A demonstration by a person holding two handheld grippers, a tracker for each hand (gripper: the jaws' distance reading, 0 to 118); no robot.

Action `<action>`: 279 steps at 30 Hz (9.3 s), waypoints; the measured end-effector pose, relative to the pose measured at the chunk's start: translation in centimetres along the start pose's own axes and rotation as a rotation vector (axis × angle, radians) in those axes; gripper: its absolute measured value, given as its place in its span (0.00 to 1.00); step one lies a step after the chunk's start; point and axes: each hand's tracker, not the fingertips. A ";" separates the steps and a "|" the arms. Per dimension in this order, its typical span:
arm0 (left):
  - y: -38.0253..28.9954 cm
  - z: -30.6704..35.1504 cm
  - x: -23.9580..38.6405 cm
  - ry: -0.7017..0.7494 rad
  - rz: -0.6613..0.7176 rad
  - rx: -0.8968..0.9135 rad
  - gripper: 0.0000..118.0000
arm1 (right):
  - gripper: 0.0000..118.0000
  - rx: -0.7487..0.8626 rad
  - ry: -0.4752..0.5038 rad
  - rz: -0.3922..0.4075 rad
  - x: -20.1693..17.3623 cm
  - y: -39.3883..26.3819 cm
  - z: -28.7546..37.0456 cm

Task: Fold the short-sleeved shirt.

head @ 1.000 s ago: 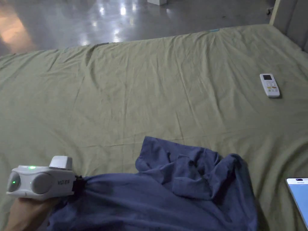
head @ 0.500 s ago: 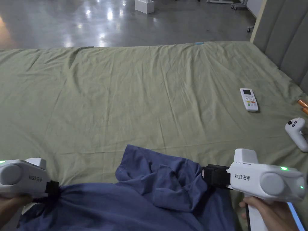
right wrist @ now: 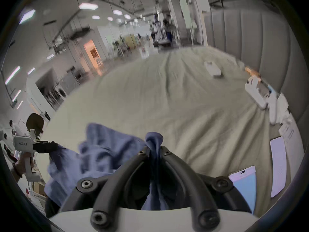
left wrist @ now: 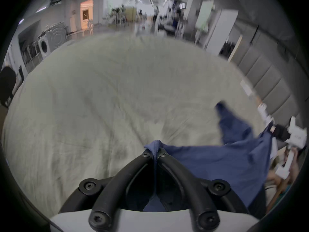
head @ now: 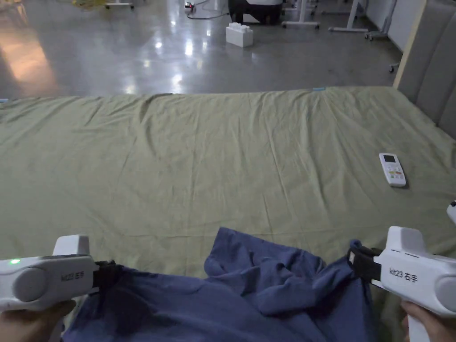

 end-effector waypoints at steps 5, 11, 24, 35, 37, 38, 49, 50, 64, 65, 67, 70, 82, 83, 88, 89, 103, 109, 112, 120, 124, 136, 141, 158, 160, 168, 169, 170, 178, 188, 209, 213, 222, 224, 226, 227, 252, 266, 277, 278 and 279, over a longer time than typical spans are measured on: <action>-0.5 13.3 2.6 -0.106 -0.071 0.303 0.03 | 0.08 0.203 0.047 0.054 -3.0 4.4 9.3; 2.4 29.0 4.2 -0.091 -0.112 0.609 0.03 | 0.08 0.436 0.066 0.071 -7.1 11.3 18.5; 10.2 42.8 1.1 0.047 -0.130 0.942 0.03 | 0.08 0.796 -0.058 0.283 -15.3 22.4 31.6; 12.7 45.0 1.0 0.144 -0.170 1.069 0.02 | 0.08 0.844 -0.040 0.228 -15.7 25.9 33.5; 13.0 45.3 1.2 0.144 -0.188 1.062 0.03 | 0.08 0.843 -0.058 0.242 -15.7 26.2 33.3; 13.1 45.4 1.2 0.134 -0.190 1.065 0.03 | 0.08 0.836 -0.067 0.258 -15.7 26.4 33.3; 16.4 41.7 2.1 0.179 -0.231 0.984 0.03 | 0.08 0.831 -0.073 0.243 -15.5 27.7 32.0; 16.9 41.0 2.2 0.172 -0.229 0.970 0.03 | 0.08 0.821 -0.084 0.253 -15.5 27.9 31.4; 23.1 31.0 3.1 0.200 -0.207 0.872 0.03 | 0.08 0.795 -0.151 0.308 -15.4 30.5 25.3; 23.9 30.2 3.1 0.200 -0.202 0.867 0.03 | 0.08 0.793 -0.153 0.305 -15.4 30.5 25.3; 25.3 28.9 3.0 0.195 -0.199 0.856 0.03 | 0.08 0.730 -0.227 0.252 -14.1 31.9 23.1; 27.1 26.8 2.8 0.157 -0.123 0.824 0.03 | 0.08 0.717 -0.272 0.247 -12.8 33.3 20.2; 30.3 20.3 3.3 0.135 -0.088 0.784 0.03 | 0.08 0.661 -0.183 0.155 -12.4 38.9 9.9; 30.5 20.1 3.0 0.128 -0.081 0.778 0.03 | 0.08 0.653 -0.180 0.156 -12.9 38.3 10.2; 30.5 17.8 1.5 0.128 -0.073 0.757 0.03 | 0.08 0.588 -0.197 0.197 -12.3 37.5 8.2; 30.0 17.1 1.2 0.127 -0.063 0.744 0.03 | 0.08 0.583 -0.189 0.192 -11.9 36.9 7.5; 14.7 5.5 -4.7 0.040 0.012 0.458 0.03 | 0.08 0.331 -0.070 0.119 -7.7 19.8 0.0; 2.1 9.0 -7.7 -0.069 0.043 0.402 0.03 | 0.07 0.244 -0.063 0.078 -3.7 7.7 4.9; -3.7 11.6 -8.5 -0.091 0.061 0.395 0.03 | 0.07 0.219 -0.060 0.011 -2.2 1.9 8.2; -14.0 14.1 -10.0 -0.106 0.141 0.314 0.03 | 0.07 0.106 -0.096 -0.066 -1.4 -7.9 13.1; -15.8 12.0 -11.6 -0.071 0.194 0.234 0.03 | 0.07 0.007 -0.120 -0.068 -1.0 -10.5 11.9; -16.9 9.7 -11.6 0.084 0.143 0.098 0.74 | 0.51 -0.149 -0.160 -0.100 2.1 -13.5 9.0; -15.6 14.3 -11.0 0.103 0.141 0.258 0.82 | 0.77 -0.107 -0.142 -0.060 1.5 -13.3 11.3; -13.3 26.5 5.3 0.093 -0.200 0.729 0.57 | 0.75 0.466 -0.094 0.238 -11.1 -8.9 22.3; -13.4 26.6 5.6 0.031 -0.179 0.716 0.48 | 0.52 0.477 -0.050 0.252 -11.4 -9.0 22.7; -14.6 27.8 5.9 -0.041 -0.210 0.684 0.00 | 0.00 0.417 -0.002 0.217 -11.4 -9.9 22.8; -14.7 27.9 6.1 -0.041 -0.216 0.680 0.00 | 0.00 0.407 0.007 0.209 -11.3 -9.9 22.7; -14.9 27.9 6.2 -0.034 -0.229 0.666 0.00 | 0.00 0.407 0.005 0.204 -11.3 -10.0 22.7; -15.2 27.8 5.3 0.027 -0.232 0.632 0.00 | 0.00 0.399 0.012 0.174 -11.2 -9.8 22.7; -15.4 26.6 1.9 0.089 -0.178 0.551 0.00 | 0.00 0.355 0.000 0.150 -10.5 -10.4 22.3; -15.7 6.9 -9.3 0.134 -0.099 -0.045 0.48 | 0.00 0.240 -0.047 0.148 -9.6 -11.7 21.0; -15.4 6.5 -8.3 0.118 -0.141 -0.071 0.19 | 0.00 0.229 -0.071 0.152 -8.6 -12.3 21.2; -15.3 4.3 -5.2 0.229 -0.325 -0.169 0.14 | 0.52 0.106 -0.353 0.190 -4.5 -13.2 17.9; -15.4 4.2 -5.3 0.230 -0.321 -0.169 0.14 | 0.72 0.027 -0.307 0.157 -2.9 -13.5 16.1; -15.5 4.4 -5.6 0.221 -0.309 -0.164 0.14 | 0.69 0.015 -0.265 0.122 -1.9 -13.9 14.9; -15.5 4.5 -5.8 0.212 -0.290 -0.159 0.14 | 0.69 -0.020 -0.268 0.117 -1.4 -13.9 14.2; -16.1 11.1 -5.6 0.122 -0.179 0.150 0.09 | 0.00 -0.001 -0.107 0.022 1.8 -13.3 13.4; -3.7 5.7 -7.5 0.099 -0.127 0.179 0.09 | 0.00 0.089 -0.102 -0.033 1.4 -1.8 6.6; 1.8 -3.3 -8.7 0.146 -0.025 0.109 0.09 | 0.00 -0.018 -0.146 -0.004 2.5 4.2 -4.2; 1.7 -4.1 -8.8 0.149 -0.025 0.094 0.09 | 0.00 -0.037 -0.157 0.005 2.5 4.2 -4.9; 1.6 -4.9 -8.9 0.163 -0.018 0.059 0.10 | 0.00 -0.041 -0.162 0.014 2.7 3.9 -5.1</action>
